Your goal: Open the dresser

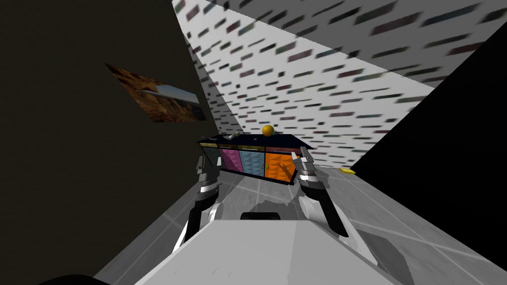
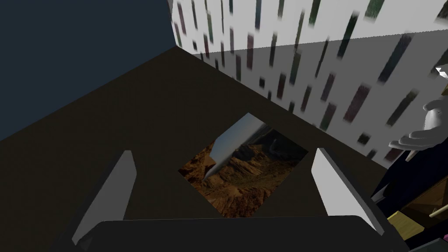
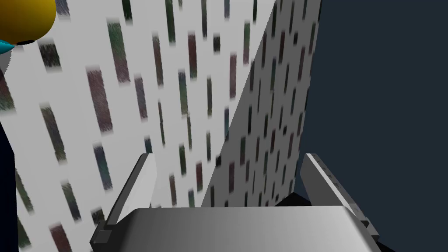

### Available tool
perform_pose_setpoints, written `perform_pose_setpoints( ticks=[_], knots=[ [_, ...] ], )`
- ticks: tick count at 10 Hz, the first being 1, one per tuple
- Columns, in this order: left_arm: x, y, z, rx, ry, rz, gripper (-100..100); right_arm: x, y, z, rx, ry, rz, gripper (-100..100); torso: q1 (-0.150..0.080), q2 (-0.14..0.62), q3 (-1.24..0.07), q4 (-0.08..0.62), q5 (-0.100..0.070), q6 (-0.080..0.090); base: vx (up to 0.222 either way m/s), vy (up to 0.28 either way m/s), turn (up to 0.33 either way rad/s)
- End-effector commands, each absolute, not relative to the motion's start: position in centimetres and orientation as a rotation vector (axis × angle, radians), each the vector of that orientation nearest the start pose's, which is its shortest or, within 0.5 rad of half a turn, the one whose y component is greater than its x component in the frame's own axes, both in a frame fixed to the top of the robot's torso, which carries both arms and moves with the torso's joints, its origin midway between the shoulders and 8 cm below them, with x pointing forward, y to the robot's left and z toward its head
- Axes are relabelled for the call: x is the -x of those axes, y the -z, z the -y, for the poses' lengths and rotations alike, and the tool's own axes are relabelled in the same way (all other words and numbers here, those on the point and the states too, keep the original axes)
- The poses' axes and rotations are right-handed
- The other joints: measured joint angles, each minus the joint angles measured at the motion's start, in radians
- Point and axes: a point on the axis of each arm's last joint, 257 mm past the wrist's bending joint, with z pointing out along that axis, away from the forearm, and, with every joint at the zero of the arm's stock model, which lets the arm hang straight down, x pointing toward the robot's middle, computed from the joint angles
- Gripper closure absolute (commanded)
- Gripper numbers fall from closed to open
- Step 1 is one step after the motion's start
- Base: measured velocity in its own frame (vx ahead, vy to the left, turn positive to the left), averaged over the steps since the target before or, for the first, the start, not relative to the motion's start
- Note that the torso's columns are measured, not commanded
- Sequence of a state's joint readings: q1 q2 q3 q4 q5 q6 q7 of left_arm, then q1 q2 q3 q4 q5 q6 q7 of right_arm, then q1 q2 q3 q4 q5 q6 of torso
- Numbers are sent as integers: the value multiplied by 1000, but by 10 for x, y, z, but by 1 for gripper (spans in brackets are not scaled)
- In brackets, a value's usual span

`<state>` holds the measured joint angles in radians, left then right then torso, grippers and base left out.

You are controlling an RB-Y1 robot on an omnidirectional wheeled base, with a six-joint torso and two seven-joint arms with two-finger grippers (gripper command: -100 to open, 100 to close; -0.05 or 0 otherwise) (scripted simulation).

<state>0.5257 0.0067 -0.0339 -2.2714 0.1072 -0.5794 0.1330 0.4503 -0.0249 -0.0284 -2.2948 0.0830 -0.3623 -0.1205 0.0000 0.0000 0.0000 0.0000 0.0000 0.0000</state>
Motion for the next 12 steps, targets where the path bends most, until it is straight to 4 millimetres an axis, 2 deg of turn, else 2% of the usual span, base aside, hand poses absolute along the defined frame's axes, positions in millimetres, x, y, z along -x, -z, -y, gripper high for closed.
perform_pose_setpoints(
  ticks=[1, 9, 10, 12],
  knots=[
    [-330, -27, -283, 734, 1524, -474, 0, -367, -21, 278, -703, -1323, -694, 0, 0, 40, -82, 41, 0, 0, 0, 0, 0],
    [-330, -27, -283, 734, 1524, -474, 0, -367, -21, 278, -702, -1323, -694, 0, 0, 618, -1234, 617, 0, 0, 0, 0, 0],
    [-332, -25, -280, 717, 1526, -506, -100, -367, -21, 278, -702, -1323, -694, 0, 0, 691, -1382, 691, 0, 0, 26, -4, -14],
    [-335, -20, -275, 697, 1527, -549, -100, -367, -20, 278, -703, -1323, -695, 0, 0, 733, -1472, 733, 0, 0, 51, -4, -29]
  ],
)
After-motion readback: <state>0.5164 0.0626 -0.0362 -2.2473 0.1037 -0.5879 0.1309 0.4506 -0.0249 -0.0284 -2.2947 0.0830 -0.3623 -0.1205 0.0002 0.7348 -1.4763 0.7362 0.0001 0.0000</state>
